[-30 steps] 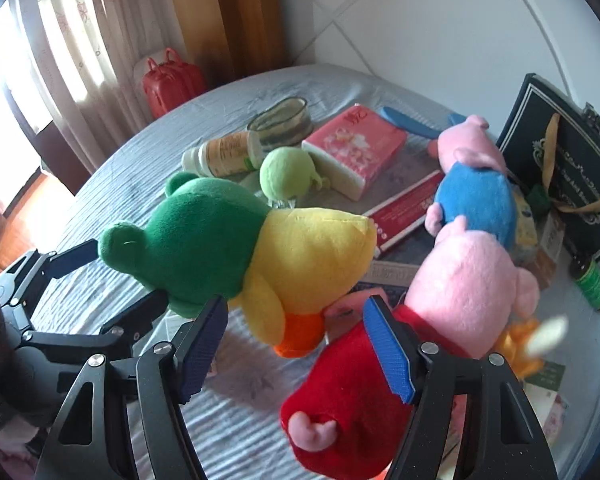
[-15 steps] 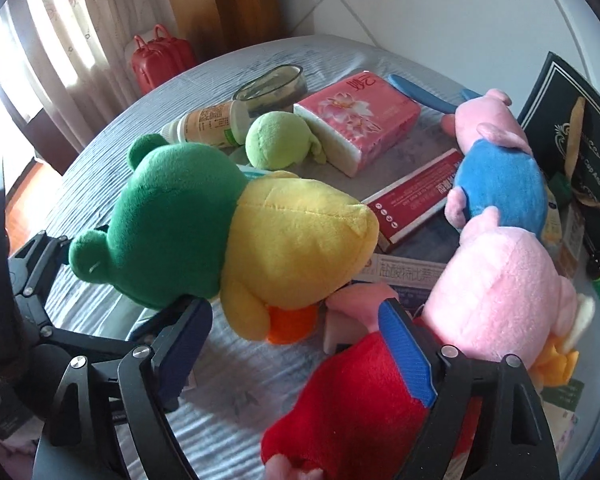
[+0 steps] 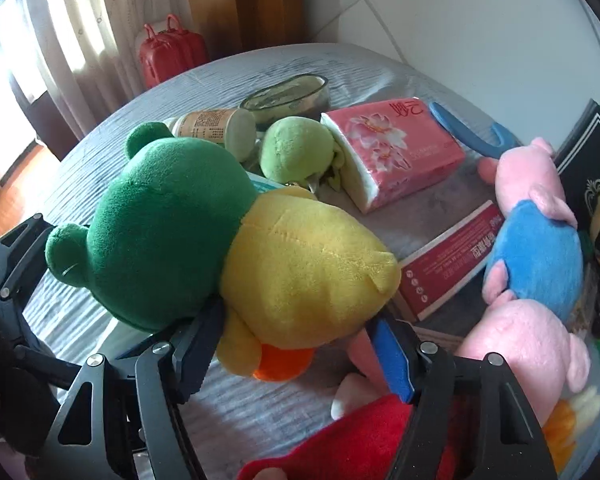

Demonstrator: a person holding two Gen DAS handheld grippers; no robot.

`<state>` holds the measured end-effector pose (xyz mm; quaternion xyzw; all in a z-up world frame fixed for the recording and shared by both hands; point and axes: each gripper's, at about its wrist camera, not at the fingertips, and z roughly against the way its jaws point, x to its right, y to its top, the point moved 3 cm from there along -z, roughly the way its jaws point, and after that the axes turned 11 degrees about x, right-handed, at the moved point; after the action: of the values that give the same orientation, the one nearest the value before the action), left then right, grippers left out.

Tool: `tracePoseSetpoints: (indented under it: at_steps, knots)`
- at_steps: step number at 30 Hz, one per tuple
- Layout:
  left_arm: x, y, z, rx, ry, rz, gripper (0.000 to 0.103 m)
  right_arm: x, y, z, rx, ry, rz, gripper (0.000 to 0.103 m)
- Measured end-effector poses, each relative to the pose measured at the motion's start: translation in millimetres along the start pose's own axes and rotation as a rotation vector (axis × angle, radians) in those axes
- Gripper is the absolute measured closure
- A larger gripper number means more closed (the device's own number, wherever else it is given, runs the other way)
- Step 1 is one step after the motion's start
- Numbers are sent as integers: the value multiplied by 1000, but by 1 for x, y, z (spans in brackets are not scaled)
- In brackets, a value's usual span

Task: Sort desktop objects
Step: 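Grasp the green-and-yellow duck plush with both grippers from either side, then lift the duck plush with both grippers and carry it over the blue crate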

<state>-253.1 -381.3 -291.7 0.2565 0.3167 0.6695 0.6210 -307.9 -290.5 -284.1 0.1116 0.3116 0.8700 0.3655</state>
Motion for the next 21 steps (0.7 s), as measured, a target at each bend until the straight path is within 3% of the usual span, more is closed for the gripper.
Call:
tracePoseSetpoints:
  at_steps: [10, 21]
  knots:
    - [12, 28, 52, 117, -23, 9, 22, 4, 8, 58, 120, -13, 12, 41]
    - [67, 82, 163, 330, -89, -56, 22, 15, 17, 196, 322, -136, 1, 41]
